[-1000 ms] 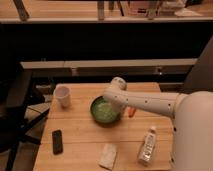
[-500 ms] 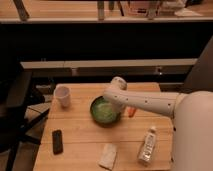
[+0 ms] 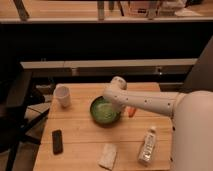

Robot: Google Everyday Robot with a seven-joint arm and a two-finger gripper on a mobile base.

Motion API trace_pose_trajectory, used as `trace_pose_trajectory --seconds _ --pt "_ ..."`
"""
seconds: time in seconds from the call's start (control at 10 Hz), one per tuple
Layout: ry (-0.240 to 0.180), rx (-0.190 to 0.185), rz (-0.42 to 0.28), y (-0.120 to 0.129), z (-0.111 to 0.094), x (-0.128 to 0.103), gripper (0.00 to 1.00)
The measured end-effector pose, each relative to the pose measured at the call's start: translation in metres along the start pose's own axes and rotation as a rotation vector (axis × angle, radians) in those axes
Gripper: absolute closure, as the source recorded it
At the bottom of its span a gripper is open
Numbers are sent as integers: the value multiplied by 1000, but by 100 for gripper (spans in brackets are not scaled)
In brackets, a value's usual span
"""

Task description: Drag the ceramic bowl in a circle

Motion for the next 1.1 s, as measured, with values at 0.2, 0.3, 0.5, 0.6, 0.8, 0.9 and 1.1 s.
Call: trace_pose_trajectory --seconds 0.2,0.3,0.5,0.6,0.8,0.9,1.1 --pt "1 0 -29 -1 0 0 99" --pt "1 0 -38 -1 1 0 99" --pt "2 -1 -69 0 2 1 99" --pt "3 -1 -93 0 2 2 99" --pt "5 0 -109 0 2 3 99" --pt "7 0 -118 0 2 4 99" --pt "9 0 -148 1 3 4 99"
